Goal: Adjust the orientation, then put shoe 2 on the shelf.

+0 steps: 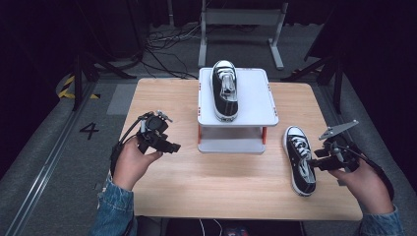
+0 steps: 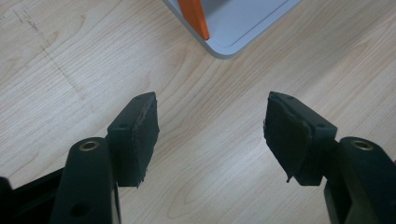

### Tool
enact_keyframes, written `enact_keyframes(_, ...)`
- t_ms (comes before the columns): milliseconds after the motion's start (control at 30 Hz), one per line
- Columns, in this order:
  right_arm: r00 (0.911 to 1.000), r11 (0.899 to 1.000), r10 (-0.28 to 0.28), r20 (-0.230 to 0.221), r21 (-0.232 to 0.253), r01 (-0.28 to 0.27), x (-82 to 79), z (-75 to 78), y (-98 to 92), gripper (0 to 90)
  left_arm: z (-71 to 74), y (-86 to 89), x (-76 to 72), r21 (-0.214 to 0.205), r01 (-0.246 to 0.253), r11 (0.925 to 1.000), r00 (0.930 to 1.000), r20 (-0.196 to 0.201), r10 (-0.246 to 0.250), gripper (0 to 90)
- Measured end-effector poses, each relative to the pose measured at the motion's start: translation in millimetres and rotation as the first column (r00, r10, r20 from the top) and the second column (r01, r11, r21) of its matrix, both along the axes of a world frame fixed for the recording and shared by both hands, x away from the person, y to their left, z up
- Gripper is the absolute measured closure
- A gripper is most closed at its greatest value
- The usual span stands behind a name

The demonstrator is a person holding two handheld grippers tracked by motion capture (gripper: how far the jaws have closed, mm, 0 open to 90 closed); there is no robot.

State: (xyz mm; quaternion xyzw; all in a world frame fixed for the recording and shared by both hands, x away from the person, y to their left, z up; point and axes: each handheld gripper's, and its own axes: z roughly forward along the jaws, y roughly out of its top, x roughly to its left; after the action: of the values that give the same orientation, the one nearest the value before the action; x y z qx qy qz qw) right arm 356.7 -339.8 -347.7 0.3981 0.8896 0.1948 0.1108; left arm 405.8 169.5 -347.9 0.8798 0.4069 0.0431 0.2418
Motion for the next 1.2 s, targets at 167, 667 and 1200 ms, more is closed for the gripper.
enact_keyframes(167, 0.9999, 0.994, 0.007, -0.01, -0.107, -0.008, 6.6, -19.5, 0.7, 35.9, 0.5, -3.5, 3.0, 0.0, 0.01, 0.9999, 0.9999, 0.001, -0.01, 36.0)
enact_keyframes(667, 0.9948, 0.979, 0.094, 0.04, -0.187, -0.085, 41.3, -53.0, 9.1, 34.2, -0.6, 20.2, -13.6, -0.008, -0.055, 0.9984, 0.9985, -0.004, 0.055, 36.0)
enact_keyframes(1200, 0.9883, 0.972, 0.129, 0.082, -0.207, -0.109, 56.3, -45.0, 19.1, 75.9, 1.9, 38.7, -28.4, -0.014, -0.101, 0.9948, 0.9949, 0.001, 0.101, 36.4)
